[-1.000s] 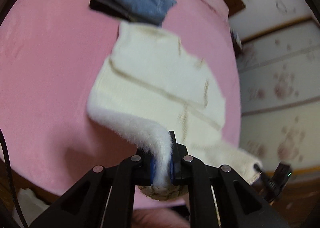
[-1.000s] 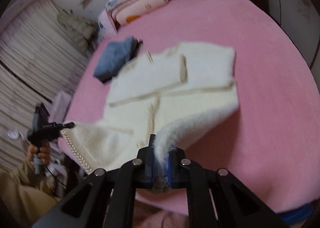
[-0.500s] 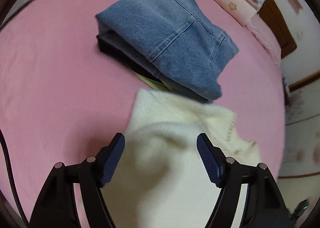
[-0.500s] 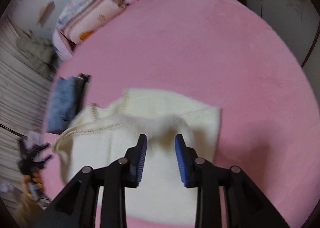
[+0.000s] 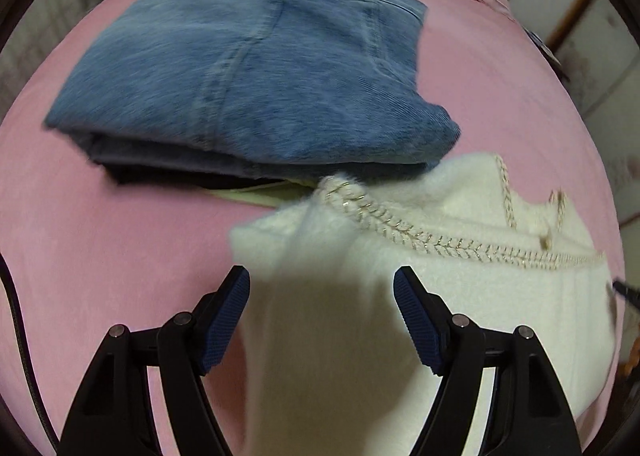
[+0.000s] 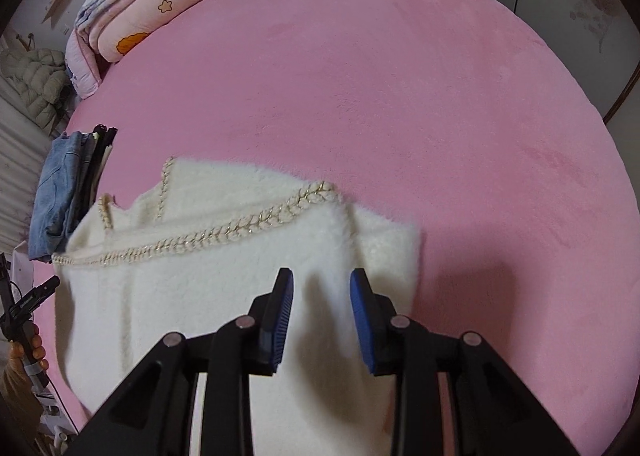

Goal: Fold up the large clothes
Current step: 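Lay the hem over the collar and release both tools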

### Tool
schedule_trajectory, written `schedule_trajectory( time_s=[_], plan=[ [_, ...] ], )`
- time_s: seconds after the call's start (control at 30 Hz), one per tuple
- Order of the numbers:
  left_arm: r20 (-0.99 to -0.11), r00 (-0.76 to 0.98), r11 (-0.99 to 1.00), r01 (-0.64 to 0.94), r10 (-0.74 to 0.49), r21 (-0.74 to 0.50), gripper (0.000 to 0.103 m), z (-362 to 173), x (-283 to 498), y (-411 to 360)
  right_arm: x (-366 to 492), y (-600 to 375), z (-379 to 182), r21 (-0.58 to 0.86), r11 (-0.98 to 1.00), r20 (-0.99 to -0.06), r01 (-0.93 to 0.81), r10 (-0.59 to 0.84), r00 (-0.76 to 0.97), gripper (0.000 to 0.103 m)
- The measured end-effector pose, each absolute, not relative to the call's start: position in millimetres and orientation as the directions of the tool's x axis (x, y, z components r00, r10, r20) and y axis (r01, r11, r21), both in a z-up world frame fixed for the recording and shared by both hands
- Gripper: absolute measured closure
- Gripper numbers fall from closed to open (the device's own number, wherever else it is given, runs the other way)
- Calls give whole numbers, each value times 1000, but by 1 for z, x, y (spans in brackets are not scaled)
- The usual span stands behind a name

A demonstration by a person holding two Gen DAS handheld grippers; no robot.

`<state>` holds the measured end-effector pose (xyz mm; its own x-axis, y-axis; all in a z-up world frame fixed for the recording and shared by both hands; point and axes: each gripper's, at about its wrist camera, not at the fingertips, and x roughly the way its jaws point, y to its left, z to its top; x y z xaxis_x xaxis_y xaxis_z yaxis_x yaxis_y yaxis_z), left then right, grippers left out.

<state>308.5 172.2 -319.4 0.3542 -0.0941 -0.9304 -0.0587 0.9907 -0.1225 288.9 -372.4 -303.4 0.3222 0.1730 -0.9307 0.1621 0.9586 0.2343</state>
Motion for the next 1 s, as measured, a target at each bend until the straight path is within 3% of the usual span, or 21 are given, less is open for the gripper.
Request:
schedule_trajectory(
  time_s=[0.2, 0.4, 0.43, 0.5, 0.53, 0.57, 0.6, 0.77, 1.0],
  plan=[
    [-930, 357, 996, 38, -84, -75, 30, -331, 330, 159, 310, -362, -327, 157, 979, -950, 133, 113, 291, 73],
    [-935, 349, 997, 63, -58, -39, 30, -344, 347, 149, 324, -359, -337, 150, 981, -945, 123, 106, 309, 67],
    [-934, 352, 998, 60, -55, -37, 33, -345, 348, 147, 326, -359, -338, 153, 980, -946, 126, 109, 304, 67],
    [-931, 359, 997, 62, -65, -45, 58, -346, 349, 138, 327, -358, -340, 168, 977, -943, 134, 120, 309, 68],
    [-929, 369, 998, 56, -36, -17, 63, -343, 347, 132, 326, -357, -340, 168, 977, -943, 130, 121, 311, 77],
    [-921, 389, 998, 55, 9, 33, 82, -340, 344, 126, 325, -354, -338, 174, 978, -940, 118, 130, 315, 90],
    [-911, 409, 994, 61, 57, 90, 91, -336, 340, 118, 322, -348, -334, 150, 984, -940, 99, 111, 323, 93],
    [-827, 551, 982, 68, 109, 175, 95, -298, 306, 93, 297, -324, -298, 97, 995, -909, 30, 77, 410, 96],
    [-756, 646, 993, -29, 106, 114, 96, -241, 298, 112, 268, -328, -223, 145, 988, -820, 60, 86, 566, 96]
  ],
)
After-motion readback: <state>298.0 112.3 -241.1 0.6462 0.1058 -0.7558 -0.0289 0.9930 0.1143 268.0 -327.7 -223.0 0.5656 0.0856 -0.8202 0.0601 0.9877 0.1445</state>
